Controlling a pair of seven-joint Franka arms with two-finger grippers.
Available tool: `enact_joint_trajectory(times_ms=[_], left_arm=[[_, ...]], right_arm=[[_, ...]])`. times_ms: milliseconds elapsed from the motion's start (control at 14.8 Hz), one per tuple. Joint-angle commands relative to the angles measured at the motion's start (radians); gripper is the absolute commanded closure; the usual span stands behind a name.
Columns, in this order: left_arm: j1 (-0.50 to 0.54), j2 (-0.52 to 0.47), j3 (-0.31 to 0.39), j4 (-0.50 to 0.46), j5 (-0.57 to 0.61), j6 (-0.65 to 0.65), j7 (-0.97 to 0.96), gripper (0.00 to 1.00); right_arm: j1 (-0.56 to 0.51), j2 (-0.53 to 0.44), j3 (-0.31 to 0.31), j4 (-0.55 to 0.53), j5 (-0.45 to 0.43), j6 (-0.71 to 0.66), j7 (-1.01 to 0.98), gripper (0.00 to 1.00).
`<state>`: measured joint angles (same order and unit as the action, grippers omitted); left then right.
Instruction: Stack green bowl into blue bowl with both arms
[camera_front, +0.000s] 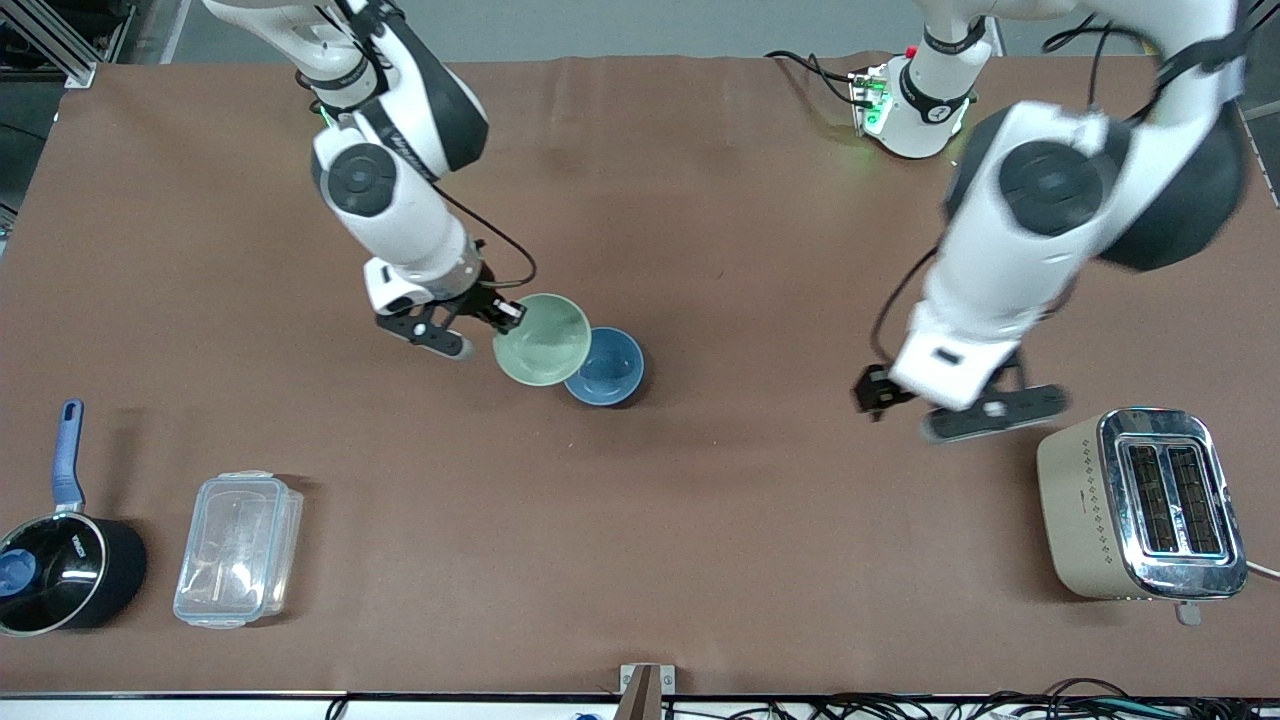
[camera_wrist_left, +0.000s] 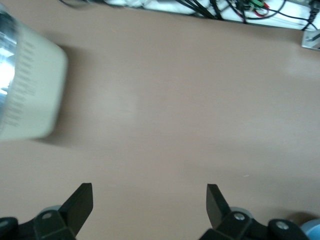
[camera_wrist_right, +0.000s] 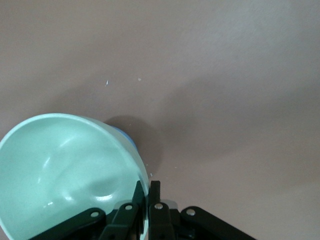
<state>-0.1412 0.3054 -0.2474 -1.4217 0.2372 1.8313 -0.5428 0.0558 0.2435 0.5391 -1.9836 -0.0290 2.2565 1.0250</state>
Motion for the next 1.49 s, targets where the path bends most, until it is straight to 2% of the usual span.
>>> enact_joint_trajectory(times_ms=[0,136,271,475,746,881,1017,1424], left_arm=[[0.073,-0.103,-0.013,-0.031,-0.018,-0.085,0.214,0.0],[0.139,-0.173,-0.01,-0.032,-0.094,-0.165,0.34,0.0],[0.195,-0.239,0.0,-0.048,-0.182,-0.228,0.418,0.0],[0.19,-0.356,0.077,-0.137,-0.233,-0.271,0.475,0.0],[0.189,-0.439,0.099,-0.207,-0.234,-0.32,0.483,0.0],[0.181,-0.463,0.105,-0.226,-0.234,-0.326,0.472,0.0],[0.163,-0.463,0.144,-0.227,-0.234,-0.334,0.472,0.0],[0.155,-0.411,0.135,-0.214,-0.225,-0.3,0.469,0.0]], right_arm=[[0.01,0.144,0.059,0.098,-0.133,0.003,0.169,1.0],[0.035,0.256,0.079,0.147,-0.263,0.0,0.3,1.0],[0.042,0.295,0.09,0.153,-0.333,0.001,0.349,1.0],[0.045,0.303,0.091,0.152,-0.339,0.005,0.353,1.0],[0.047,0.312,0.091,0.152,-0.347,0.023,0.354,1.0],[0.042,0.326,0.09,0.152,-0.35,0.037,0.353,1.0],[0.041,0.327,0.09,0.152,-0.354,0.037,0.353,1.0],[0.041,0.338,0.09,0.144,-0.367,0.038,0.354,0.93]])
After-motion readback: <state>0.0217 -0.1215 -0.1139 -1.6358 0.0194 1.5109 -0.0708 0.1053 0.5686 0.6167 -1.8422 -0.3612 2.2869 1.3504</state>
